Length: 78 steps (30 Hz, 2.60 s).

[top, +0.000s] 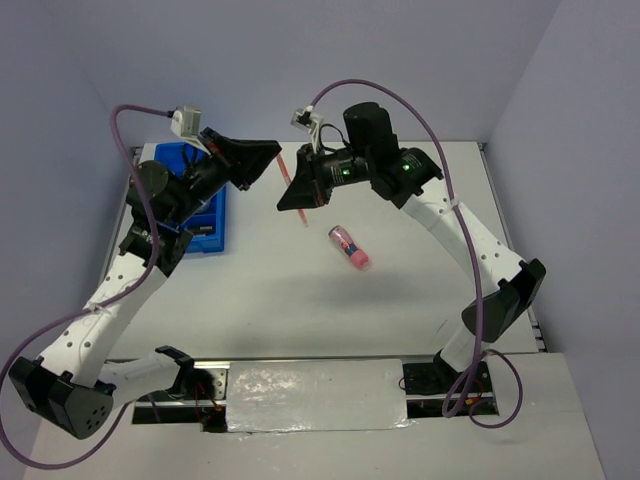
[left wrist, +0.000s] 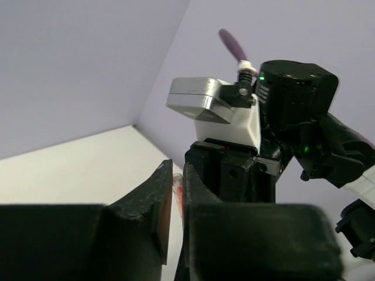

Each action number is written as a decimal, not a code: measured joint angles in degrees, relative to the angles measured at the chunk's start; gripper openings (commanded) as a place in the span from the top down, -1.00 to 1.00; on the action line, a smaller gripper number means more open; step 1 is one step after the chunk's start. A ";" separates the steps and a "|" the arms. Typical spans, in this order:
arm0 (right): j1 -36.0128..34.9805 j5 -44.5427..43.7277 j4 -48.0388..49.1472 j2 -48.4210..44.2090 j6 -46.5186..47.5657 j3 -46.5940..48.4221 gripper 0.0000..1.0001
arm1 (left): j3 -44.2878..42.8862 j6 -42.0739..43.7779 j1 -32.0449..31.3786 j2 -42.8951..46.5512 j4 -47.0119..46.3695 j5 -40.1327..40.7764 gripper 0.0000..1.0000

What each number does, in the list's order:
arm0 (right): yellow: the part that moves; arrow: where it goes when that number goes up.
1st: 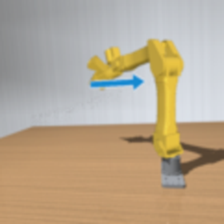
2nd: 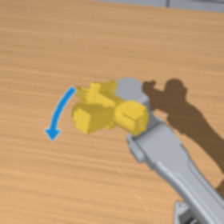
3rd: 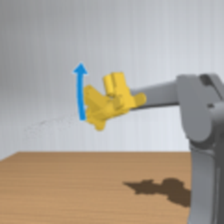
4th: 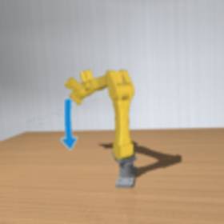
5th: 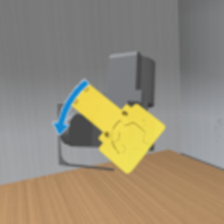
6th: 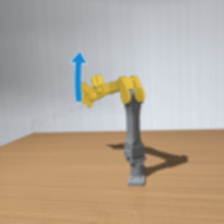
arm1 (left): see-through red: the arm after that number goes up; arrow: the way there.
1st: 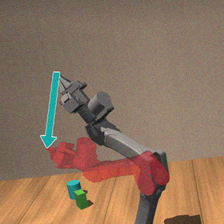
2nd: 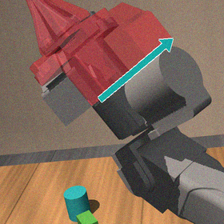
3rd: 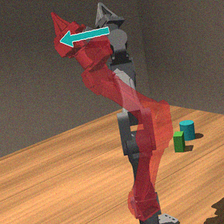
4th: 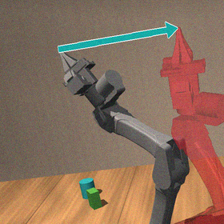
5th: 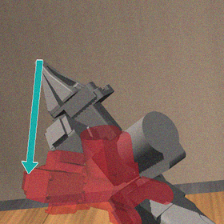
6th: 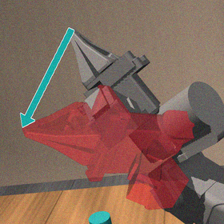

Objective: Sort the stationery into containers
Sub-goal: Close the pen cap on the pen, then place the pen in the storage box.

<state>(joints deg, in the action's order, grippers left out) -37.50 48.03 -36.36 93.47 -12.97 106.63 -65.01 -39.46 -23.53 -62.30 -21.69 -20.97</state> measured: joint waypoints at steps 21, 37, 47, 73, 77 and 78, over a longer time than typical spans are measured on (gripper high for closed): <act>0.02 -6.67 19.34 -12.81 0.26 -17.18 1.00 | -13.07 -4.74 0.31 -5.01 17.03 -9.20 -0.31; 0.11 -6.21 20.50 -12.52 -2.10 -17.16 1.00 | -7.02 -10.51 -0.04 -5.11 8.31 -15.67 0.35; 0.02 -5.81 20.28 -11.54 -2.64 -17.16 1.00 | -5.88 -11.74 -0.44 -7.13 4.63 -17.81 0.71; 11.06 -23.43 18.56 -34.27 -12.39 -46.16 -0.99 | -5.75 -32.46 34.18 -30.80 29.53 31.28 0.98; 11.02 -23.15 18.34 -36.22 -13.42 -47.21 -0.99 | -8.61 -34.49 35.01 -35.82 25.90 32.92 0.98; 11.02 -23.10 18.27 -36.68 -13.64 -47.54 -0.99 | -8.94 -34.80 35.10 -36.79 24.37 33.07 0.95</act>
<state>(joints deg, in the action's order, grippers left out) -26.48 24.93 -18.09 56.80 -26.61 59.09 -73.95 -74.26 11.57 -99.09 2.68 12.10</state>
